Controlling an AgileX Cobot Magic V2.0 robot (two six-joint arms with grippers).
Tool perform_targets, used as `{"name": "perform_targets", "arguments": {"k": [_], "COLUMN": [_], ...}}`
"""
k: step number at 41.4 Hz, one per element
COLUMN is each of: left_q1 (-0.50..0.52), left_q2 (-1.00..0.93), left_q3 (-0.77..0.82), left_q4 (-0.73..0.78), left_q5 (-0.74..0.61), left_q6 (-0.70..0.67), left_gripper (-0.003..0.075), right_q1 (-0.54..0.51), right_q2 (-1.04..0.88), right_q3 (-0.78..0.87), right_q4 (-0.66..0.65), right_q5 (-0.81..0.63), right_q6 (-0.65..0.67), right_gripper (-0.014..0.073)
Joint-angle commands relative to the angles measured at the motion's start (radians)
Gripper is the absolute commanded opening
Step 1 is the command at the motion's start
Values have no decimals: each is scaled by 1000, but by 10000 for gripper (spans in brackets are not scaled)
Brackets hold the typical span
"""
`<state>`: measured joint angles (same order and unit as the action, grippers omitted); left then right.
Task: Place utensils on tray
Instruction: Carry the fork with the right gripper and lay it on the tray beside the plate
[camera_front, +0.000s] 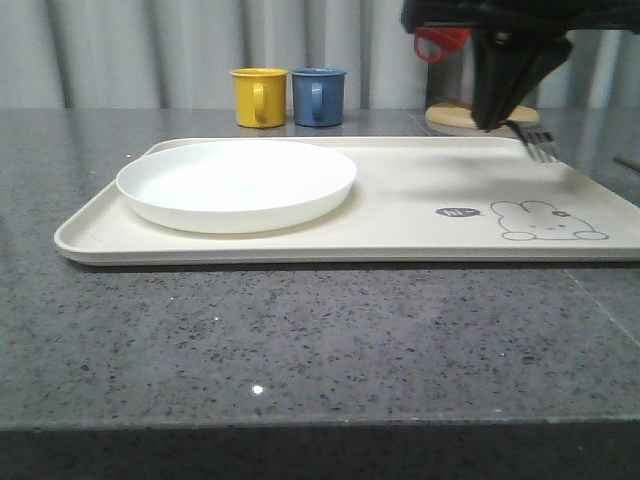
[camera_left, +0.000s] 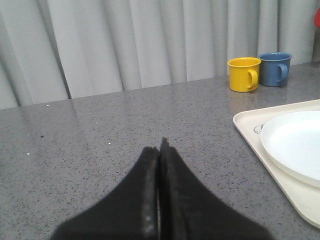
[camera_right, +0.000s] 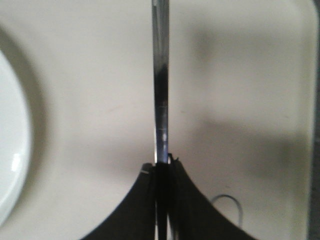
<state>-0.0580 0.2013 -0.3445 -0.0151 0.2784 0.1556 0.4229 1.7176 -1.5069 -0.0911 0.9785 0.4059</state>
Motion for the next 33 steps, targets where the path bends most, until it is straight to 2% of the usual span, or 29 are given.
{"name": "perform_targets", "arguments": {"k": [1, 6, 13, 25, 33], "left_q1": [-8, -8, -8, -8, -8], "left_q2": [11, 11, 11, 11, 11], "left_q3": [-28, -28, -28, -28, -28], "left_q4": [-10, -10, -10, -10, -10], "left_q5": [-80, -80, -79, -79, -79], "left_q6": [-5, -5, -5, -5, -5], "left_gripper": [-19, -19, -19, -19, -19], "right_q1": [45, 87, 93, 93, 93], "right_q2": [2, 56, 105, 128, 128], "right_q3": [-75, -114, -122, -122, -122], "right_q4": [-21, -21, -20, -4, 19], "right_q5": [-15, -5, -11, -11, -11], "right_q6": [44, 96, 169, 182, 182], "right_gripper": [-51, -51, -50, -46, 71]}}
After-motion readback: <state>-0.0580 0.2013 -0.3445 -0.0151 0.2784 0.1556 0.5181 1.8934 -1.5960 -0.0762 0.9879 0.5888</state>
